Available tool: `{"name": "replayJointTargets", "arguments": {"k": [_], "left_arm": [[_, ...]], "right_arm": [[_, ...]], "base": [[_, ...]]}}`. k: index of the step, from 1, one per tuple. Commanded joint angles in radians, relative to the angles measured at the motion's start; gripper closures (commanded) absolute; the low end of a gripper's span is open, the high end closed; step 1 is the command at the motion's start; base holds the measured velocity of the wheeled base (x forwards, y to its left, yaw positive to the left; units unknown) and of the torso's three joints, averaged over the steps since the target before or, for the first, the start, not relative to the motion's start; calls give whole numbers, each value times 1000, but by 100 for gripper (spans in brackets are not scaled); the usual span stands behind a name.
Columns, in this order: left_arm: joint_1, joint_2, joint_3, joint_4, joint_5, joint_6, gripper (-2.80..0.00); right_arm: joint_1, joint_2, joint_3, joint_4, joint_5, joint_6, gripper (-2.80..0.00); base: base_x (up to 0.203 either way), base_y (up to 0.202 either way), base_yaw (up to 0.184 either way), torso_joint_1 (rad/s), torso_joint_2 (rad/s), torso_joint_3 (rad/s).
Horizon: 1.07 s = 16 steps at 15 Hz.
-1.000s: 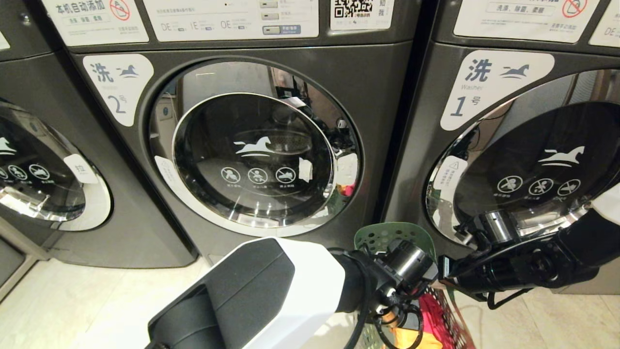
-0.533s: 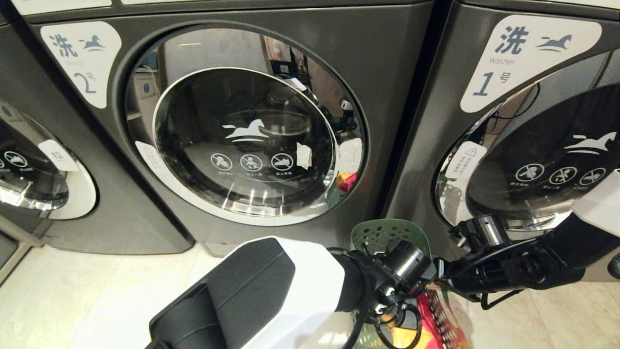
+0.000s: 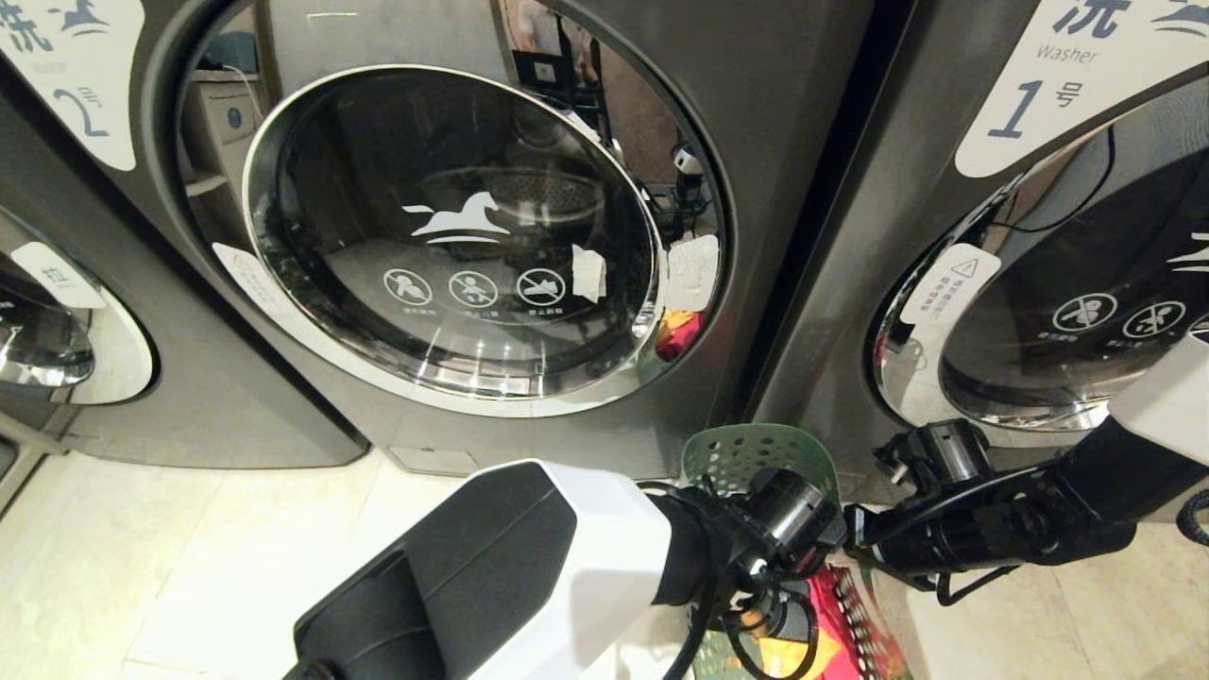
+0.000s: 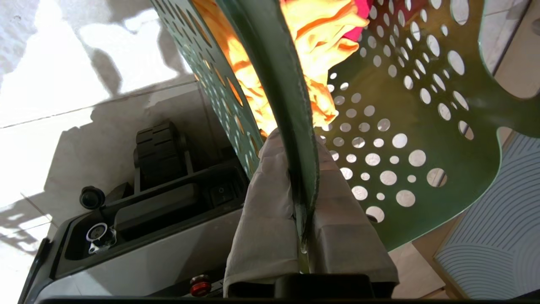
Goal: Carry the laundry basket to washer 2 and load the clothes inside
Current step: Pick up the clothes basket and put it beside the washing machine
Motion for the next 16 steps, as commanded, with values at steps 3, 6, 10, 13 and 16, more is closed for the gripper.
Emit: {"name": "replayJointTargets", "arguments": {"k": [3,6,10,13,16], "left_arm": [[-2,4,0,-2,7,32,0],[-10,11,0,7,50,70,0],[-14,21,0,33,70,74,0],[-14,19,-2,41,69,76,-280],[-12,19,0,51,69,76,-280]], "right_arm": [[-7,2,2,-1,2,3,0],[-6,5,0,-1,4,3,0],[-7,8,-1,-1,2,2,0],[-7,8,0,-1,2,3,0],[-7,8,0,-1,2,5,0]], "base": [[0,0,0,0,1,-29],[0,0,0,0,0,0],[0,0,0,0,0,0],[0,0,0,0,0,0],[0,0,0,0,0,0]]}}
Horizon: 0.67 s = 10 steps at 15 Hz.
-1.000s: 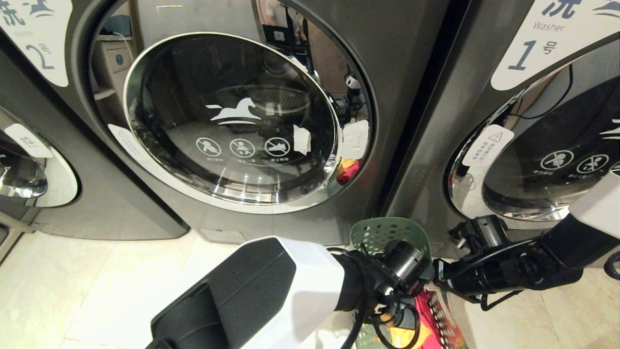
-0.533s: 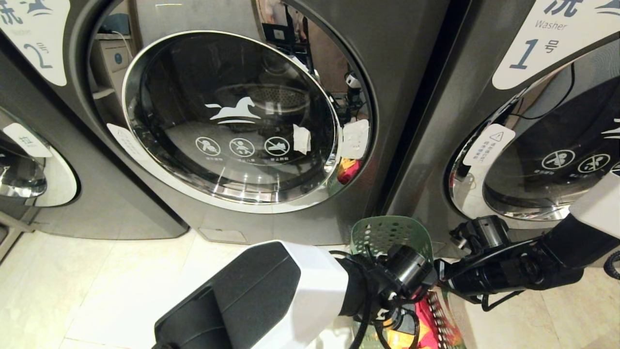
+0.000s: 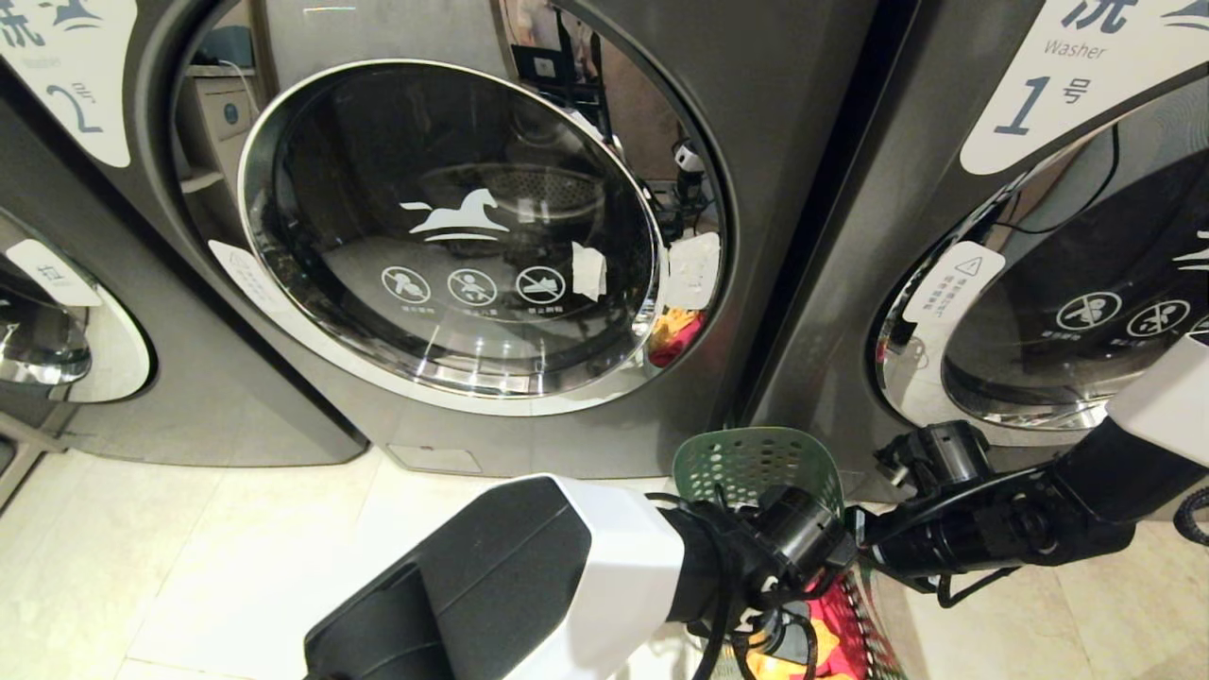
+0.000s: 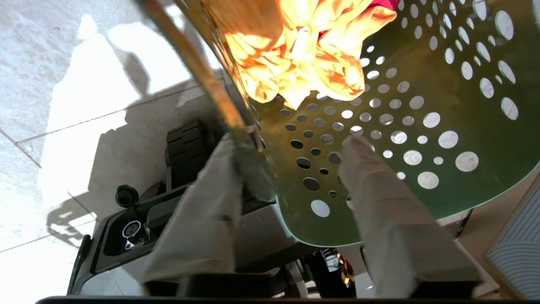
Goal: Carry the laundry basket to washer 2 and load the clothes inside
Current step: Pick up the clothes basket and put it beside the washing machine
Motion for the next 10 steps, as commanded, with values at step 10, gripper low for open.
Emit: {"name": "replayJointTargets", "arguments": {"k": [10], "left_arm": [[30,-96,1,163,25,-28,-280]], "right_arm": [[-155,3,49,0,1,-93,0]], "base": [[0,0,0,0,0,0]]}}
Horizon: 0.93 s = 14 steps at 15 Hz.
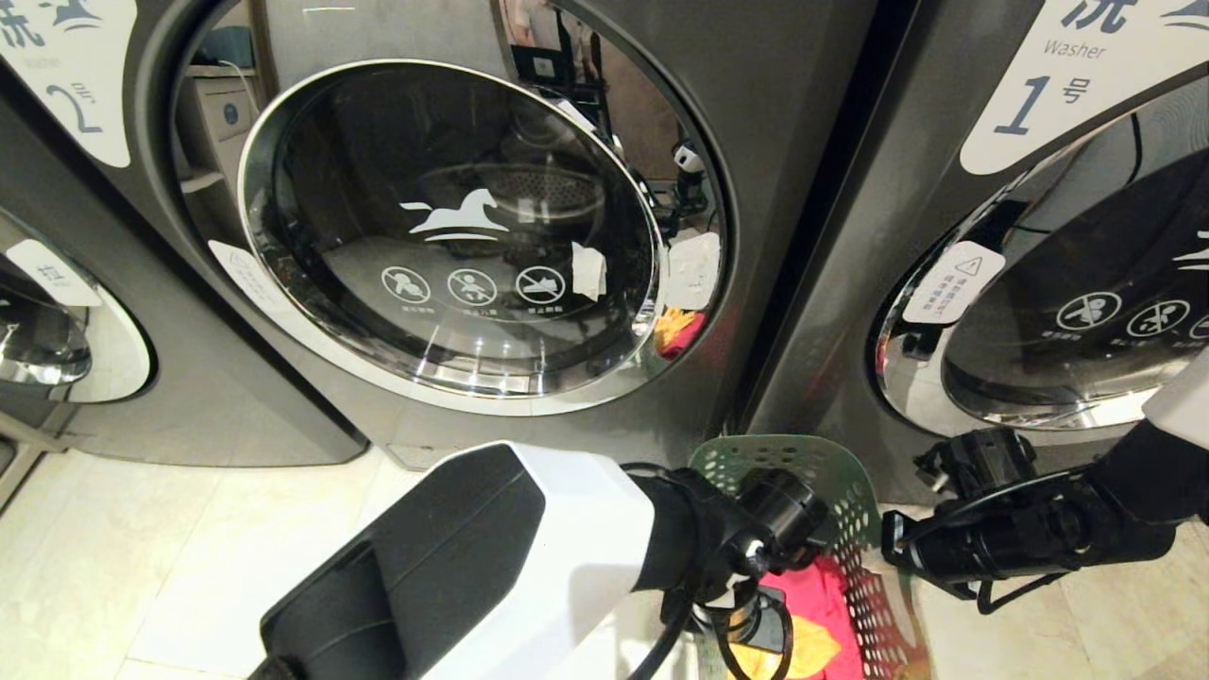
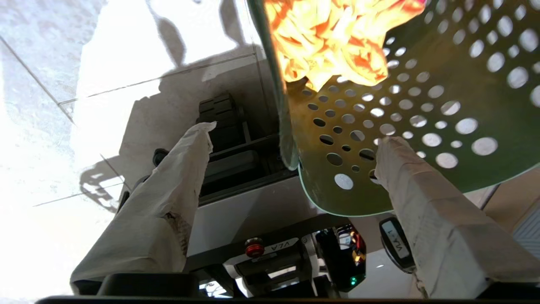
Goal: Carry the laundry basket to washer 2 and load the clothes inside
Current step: Pick up the clothes basket and put it beside the washing machine
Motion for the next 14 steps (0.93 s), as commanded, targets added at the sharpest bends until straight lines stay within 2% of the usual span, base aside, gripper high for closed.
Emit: {"name": "replayJointTargets", "arguments": {"k": [1,3,6,8,10,14], "left_arm": [[3,-48,1,23,2,-16,-280],[3,-82,1,68,2,-45,-280],[2,-134,2,130,2,-96,-280],[3,-165,2,157,2,-120,-280],[2,-188,2,171,2,-131,-280],[1,-200,2,173,2,-134,-280]], "right_arm": [[-36,-2,19,-2,-11,-27,0],[-59,-3,22,-2,-29,-52,0],[-135,-18,26,2,-29,-102,0],[-189,-20,30,4,-28,-182,0],[-230,-15,29,12,-26,-242,0],[-274,-11,23,13,-25,-295,0]], "base": [[0,0,0,0,0,0],[0,0,0,0,0,0],[0,0,0,0,0,0],[0,0,0,0,0,0],[0,0,0,0,0,0],[0,0,0,0,0,0]]}}
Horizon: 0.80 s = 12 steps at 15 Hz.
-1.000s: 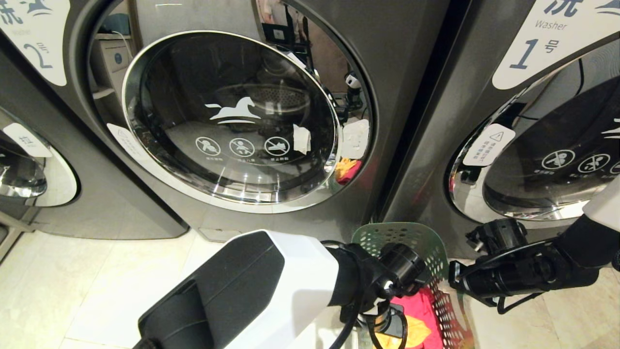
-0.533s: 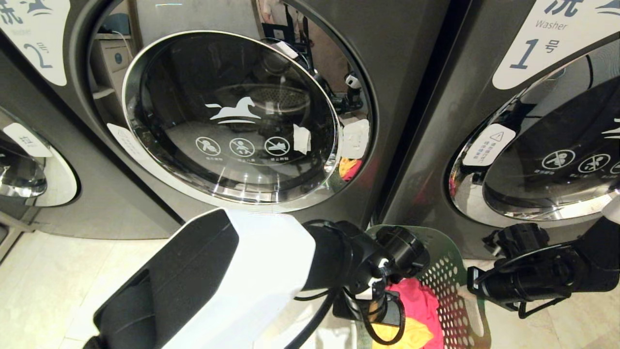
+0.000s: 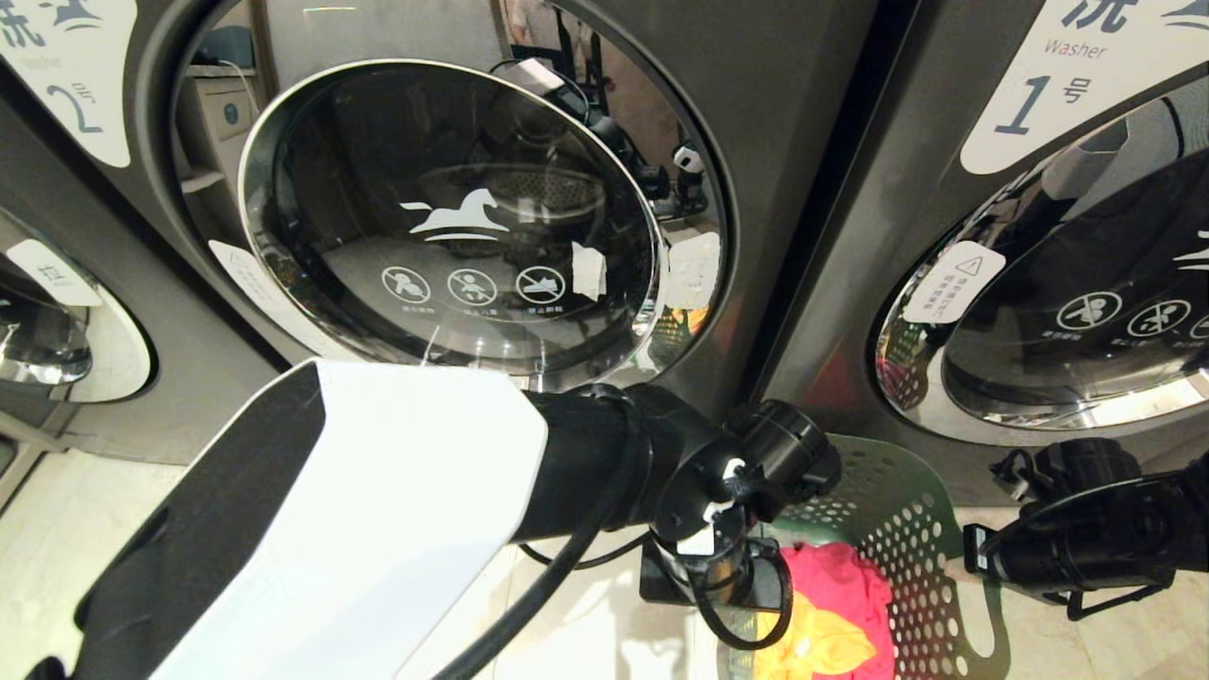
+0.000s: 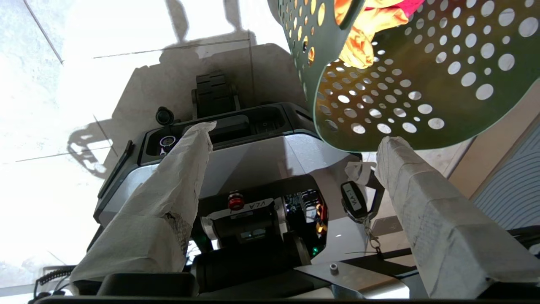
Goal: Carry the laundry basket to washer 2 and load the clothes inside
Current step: Pick up the clothes basket and put it beside the washing machine
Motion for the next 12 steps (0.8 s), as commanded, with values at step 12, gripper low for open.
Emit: {"name": "replayJointTargets", "arguments": {"k": [12], "left_arm": [[0,-15,15,4,0,-7,-280]], "right_arm": [[-119,83,-136,60,0,-118,0]], "base": [[0,0,0,0,0,0]]}}
